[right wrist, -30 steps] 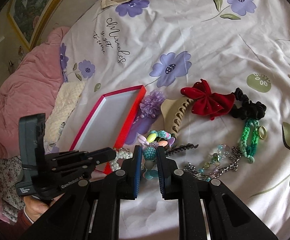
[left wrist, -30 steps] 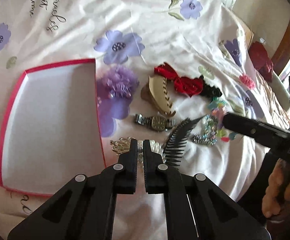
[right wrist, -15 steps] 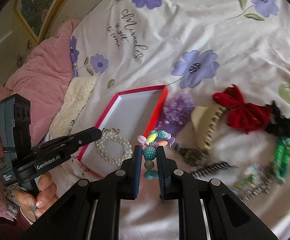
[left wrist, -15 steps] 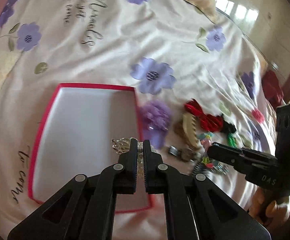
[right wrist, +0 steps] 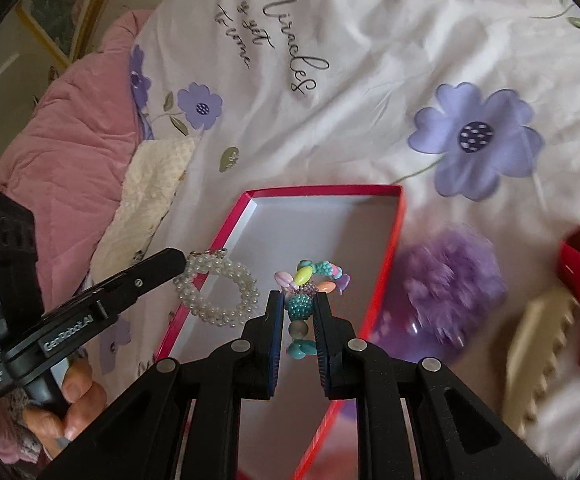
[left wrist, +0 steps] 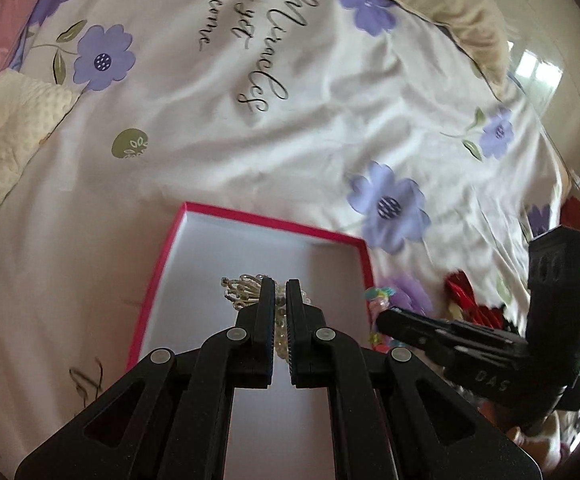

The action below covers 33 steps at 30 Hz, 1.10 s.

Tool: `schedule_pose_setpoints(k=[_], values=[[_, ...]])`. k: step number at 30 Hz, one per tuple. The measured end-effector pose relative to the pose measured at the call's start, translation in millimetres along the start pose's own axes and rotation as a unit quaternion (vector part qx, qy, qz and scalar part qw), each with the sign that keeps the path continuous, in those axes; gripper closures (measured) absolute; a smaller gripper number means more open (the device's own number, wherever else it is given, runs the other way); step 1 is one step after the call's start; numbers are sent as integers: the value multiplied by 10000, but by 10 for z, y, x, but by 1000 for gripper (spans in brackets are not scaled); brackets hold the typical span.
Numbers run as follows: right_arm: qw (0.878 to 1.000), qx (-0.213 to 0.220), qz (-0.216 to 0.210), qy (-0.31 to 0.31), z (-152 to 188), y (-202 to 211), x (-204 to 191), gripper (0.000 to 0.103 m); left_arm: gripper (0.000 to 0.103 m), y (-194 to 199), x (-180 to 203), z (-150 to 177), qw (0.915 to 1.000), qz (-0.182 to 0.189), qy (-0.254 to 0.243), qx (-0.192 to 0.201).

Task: Organize jewelry
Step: 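Carry the pearl tie and beaded bracelet into the red-rimmed box with both tools, then open both tools to release the pearl tie and bracelet in the box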

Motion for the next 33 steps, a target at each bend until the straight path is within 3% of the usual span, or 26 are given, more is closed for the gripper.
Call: schedule_pose_setpoints(k=[10,18,27,33], values=[[9985,-447,311,-12,-481,-579,64,88,99,-432,-415,-430,9989,17,457,-50],[9963,-645,569,29,-611,-804,123,88,99,-702,-524,-422,9977,-272,526,-315],[9968,-687,417,-2,-643,-854,125,86,99,-884,-540,-383,9951,-629,482,-597],[9977,-634,241,-84,-632,-789,136,79,96,-898,-521,-375,9934,-799,434,-695]])
Point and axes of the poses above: each gripper's, at about its wrist camera, not at the fingertips, and y roughly against the way its jaws point, x to its right, z to its underside, the point moved 1 cm from there along -y, roughly the way its jaws point, and after that the axes turned 14 degrees about -x, right-handed, at the moved point
